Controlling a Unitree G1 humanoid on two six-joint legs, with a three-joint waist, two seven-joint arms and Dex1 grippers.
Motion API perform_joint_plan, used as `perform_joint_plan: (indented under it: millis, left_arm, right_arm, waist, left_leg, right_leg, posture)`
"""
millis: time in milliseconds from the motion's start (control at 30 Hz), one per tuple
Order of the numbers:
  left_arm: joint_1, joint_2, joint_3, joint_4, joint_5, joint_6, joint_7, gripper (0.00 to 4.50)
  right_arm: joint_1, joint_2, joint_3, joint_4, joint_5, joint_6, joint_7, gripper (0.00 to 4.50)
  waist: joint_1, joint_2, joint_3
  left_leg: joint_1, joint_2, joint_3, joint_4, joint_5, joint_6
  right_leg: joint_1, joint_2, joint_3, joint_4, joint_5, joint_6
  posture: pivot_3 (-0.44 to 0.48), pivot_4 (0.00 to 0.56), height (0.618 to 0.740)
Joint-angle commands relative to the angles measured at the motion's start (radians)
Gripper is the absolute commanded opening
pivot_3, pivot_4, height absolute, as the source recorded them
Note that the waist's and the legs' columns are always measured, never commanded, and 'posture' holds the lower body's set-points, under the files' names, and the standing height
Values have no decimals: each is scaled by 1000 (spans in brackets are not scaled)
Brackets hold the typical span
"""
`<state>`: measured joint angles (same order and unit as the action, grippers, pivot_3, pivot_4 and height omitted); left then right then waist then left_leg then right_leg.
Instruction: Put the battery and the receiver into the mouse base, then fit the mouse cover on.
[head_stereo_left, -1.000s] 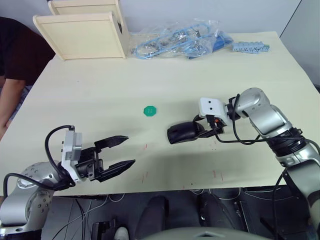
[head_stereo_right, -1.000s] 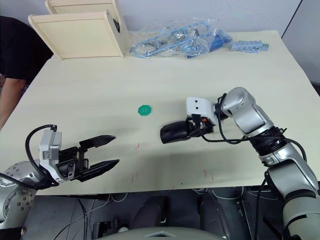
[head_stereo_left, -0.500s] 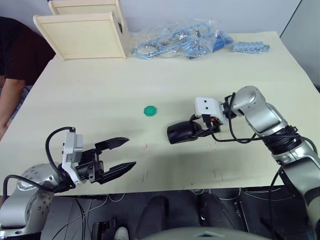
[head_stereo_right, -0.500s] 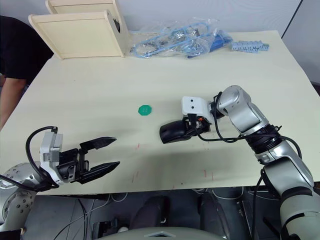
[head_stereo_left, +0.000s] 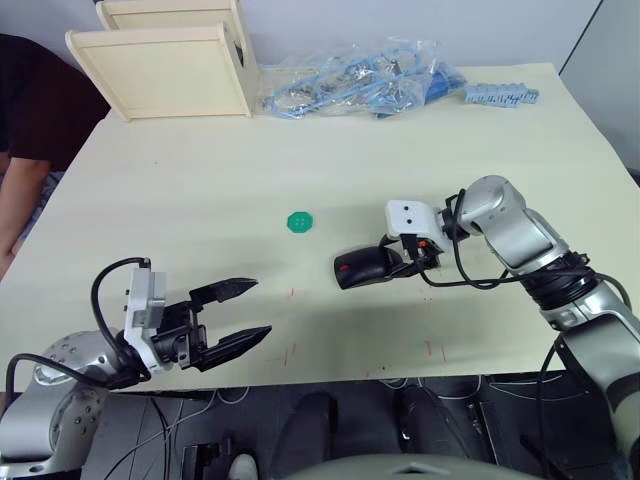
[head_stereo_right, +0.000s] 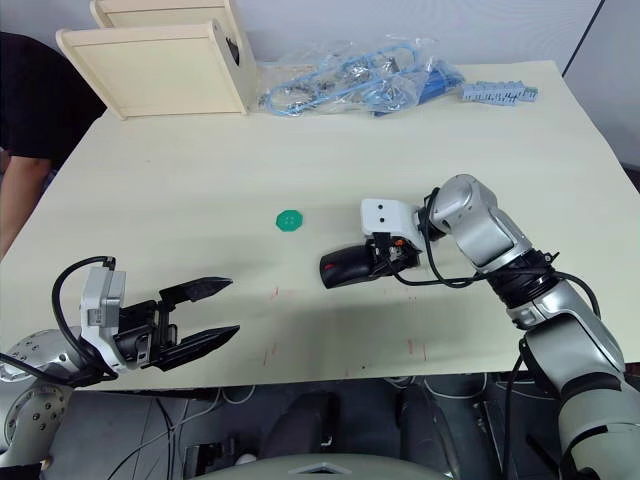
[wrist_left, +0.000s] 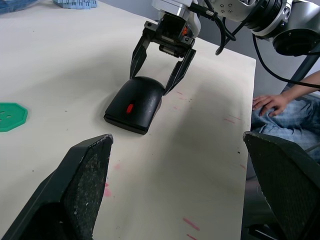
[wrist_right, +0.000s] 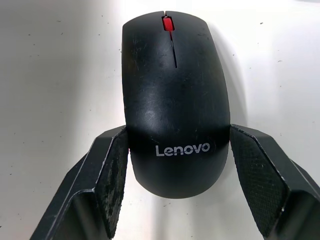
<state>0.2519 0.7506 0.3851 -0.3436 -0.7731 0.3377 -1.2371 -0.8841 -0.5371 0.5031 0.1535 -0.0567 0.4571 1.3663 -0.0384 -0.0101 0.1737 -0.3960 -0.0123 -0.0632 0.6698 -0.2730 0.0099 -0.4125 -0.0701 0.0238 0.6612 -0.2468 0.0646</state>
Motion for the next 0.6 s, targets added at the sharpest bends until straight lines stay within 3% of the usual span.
perform_joint_plan:
  millis: [33, 600]
  left_arm:
    - [6, -2, 30, -36, -13, -17, 2, 4500]
    - [16, -2, 32, -42, -14, -19, 4, 4500]
  right_arm:
    - [-36, 3, -4, -19, -3, 3, 3, 3156]
    - [-33, 7, 3, -19, -13, 6, 12, 3156]
  waist:
    - [0, 0, 0]
    - [0, 0, 0]
  left_leg:
    - [0, 0, 0, 0, 0, 0]
    - [0, 0, 0, 0, 0, 0]
  right_leg:
    - [0, 0, 0, 0, 0, 0]
    - [0, 0, 0, 0, 0, 0]
  posture:
    - [0, 150, 740]
    - [0, 150, 740]
